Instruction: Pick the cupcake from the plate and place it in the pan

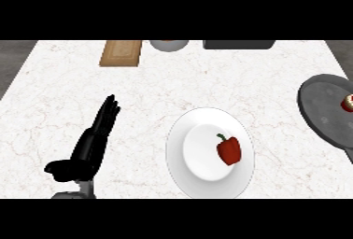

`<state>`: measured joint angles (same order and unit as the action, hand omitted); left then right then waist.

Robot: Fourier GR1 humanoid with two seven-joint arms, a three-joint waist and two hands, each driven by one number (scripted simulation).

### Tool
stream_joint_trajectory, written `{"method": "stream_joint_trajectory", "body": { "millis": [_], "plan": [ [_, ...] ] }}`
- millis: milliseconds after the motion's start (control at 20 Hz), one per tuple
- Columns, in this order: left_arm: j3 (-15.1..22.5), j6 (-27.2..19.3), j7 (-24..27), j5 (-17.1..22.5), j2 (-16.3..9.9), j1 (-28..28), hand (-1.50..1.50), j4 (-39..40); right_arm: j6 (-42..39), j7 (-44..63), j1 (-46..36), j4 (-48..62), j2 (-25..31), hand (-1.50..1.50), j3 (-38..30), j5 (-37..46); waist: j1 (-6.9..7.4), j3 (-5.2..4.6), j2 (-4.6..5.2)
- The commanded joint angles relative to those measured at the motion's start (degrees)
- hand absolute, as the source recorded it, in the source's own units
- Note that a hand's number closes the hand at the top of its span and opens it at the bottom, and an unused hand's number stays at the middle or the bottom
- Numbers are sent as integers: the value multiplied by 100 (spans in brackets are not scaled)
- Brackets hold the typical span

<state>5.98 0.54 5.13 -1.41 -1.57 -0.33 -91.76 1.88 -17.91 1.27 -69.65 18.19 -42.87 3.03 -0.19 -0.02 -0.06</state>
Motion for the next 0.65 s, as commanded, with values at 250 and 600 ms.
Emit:
{"method": "stream_joint_trajectory", "body": {
  "millis": [250, 600],
  "plan": [
    [-59, 42, 109, 38, -44, 87, 0, -82, 321, 490, 336, -620, -62, -150, 320, 64, 14, 1, 3],
    [185, -115, 16, -154, 152, 130, 0, -46, 787, 324, 367, -592, 47, -150, 395, 517, 18, 2, 4]
  ]
}}
